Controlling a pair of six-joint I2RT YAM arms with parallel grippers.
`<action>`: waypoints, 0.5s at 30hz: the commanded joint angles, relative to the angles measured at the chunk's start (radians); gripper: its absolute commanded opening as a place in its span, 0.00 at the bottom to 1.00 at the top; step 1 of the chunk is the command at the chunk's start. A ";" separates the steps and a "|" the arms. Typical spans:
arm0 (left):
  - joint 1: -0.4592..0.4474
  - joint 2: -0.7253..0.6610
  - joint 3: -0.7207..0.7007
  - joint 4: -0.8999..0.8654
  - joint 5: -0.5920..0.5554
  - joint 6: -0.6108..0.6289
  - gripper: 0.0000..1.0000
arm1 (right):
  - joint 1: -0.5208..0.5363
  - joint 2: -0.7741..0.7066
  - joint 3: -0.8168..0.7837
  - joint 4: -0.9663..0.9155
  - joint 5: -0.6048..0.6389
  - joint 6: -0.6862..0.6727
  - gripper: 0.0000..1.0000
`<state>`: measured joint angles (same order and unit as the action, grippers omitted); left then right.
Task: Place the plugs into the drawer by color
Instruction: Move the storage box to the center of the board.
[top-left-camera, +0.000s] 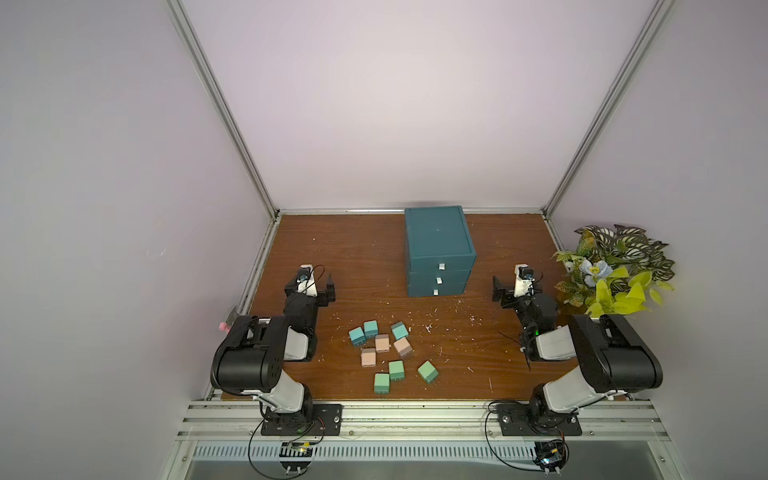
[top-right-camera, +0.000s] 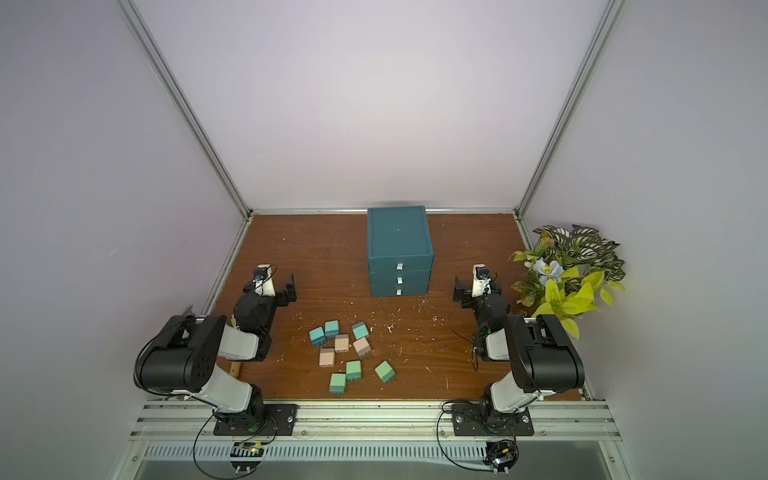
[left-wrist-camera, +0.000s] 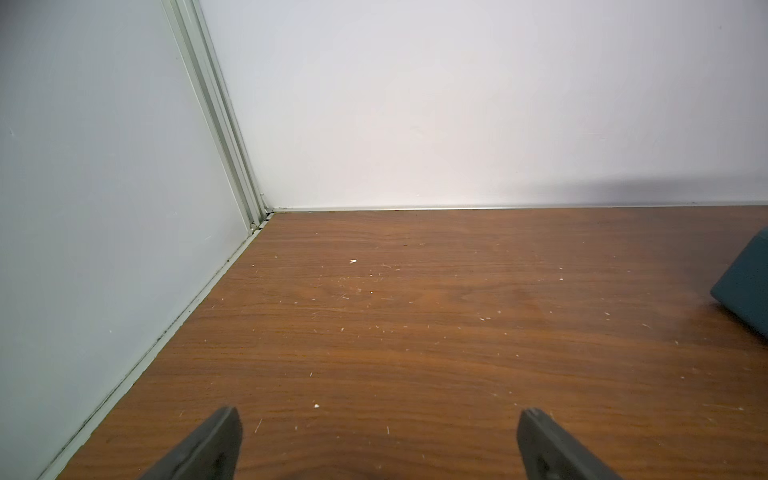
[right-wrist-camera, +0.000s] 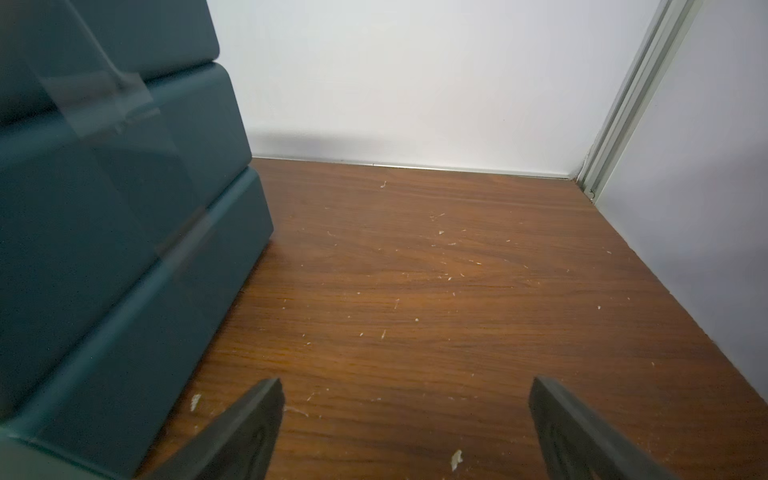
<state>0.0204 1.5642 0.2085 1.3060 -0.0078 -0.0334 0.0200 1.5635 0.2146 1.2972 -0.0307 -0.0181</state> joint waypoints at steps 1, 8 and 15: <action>0.009 -0.015 -0.013 0.027 0.014 -0.003 1.00 | -0.003 -0.016 0.002 0.033 0.009 0.008 0.99; 0.007 -0.013 -0.014 0.028 0.011 -0.003 1.00 | -0.003 -0.014 0.003 0.031 0.020 0.016 0.99; -0.005 -0.015 -0.013 0.030 -0.013 0.005 1.00 | 0.005 -0.055 -0.002 0.016 0.100 0.032 0.99</action>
<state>0.0200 1.5642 0.2047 1.3098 -0.0074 -0.0330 0.0204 1.5608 0.2146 1.2942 -0.0071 -0.0128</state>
